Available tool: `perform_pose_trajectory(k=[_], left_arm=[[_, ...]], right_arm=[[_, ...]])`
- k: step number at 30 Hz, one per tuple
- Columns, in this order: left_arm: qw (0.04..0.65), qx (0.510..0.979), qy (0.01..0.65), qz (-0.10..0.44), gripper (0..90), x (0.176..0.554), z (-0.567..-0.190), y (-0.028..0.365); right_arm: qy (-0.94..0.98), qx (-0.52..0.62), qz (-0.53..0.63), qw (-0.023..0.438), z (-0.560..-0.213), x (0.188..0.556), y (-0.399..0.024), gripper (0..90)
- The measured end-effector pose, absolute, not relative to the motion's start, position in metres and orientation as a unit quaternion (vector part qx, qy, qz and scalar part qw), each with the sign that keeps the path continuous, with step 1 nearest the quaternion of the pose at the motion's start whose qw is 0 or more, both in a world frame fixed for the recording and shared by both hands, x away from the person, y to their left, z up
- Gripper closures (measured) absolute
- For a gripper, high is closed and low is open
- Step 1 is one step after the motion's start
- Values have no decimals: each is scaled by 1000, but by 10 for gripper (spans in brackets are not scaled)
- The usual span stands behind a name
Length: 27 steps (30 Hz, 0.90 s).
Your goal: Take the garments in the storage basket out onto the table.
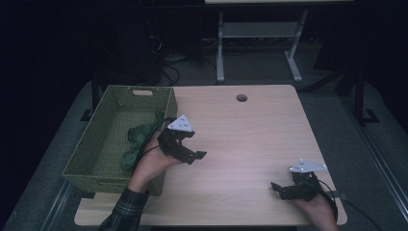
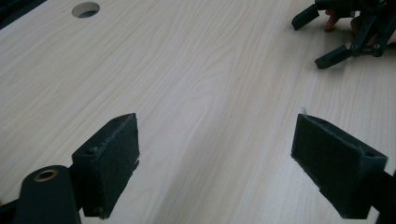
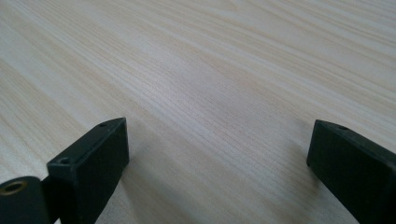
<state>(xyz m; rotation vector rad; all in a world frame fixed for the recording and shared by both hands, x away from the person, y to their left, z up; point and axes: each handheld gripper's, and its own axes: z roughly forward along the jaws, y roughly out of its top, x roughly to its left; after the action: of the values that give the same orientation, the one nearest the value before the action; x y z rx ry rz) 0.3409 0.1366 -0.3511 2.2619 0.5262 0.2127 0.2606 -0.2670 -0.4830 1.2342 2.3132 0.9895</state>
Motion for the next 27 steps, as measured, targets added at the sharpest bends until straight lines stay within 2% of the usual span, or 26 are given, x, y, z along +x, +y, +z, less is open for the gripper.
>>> perform_pose_trajectory(k=[27], left_arm=[[408, 868, 254, 127, 153, 343, -335, 191]], right_arm=[[813, 435, 348, 169, -483, 261, -267, 53]])
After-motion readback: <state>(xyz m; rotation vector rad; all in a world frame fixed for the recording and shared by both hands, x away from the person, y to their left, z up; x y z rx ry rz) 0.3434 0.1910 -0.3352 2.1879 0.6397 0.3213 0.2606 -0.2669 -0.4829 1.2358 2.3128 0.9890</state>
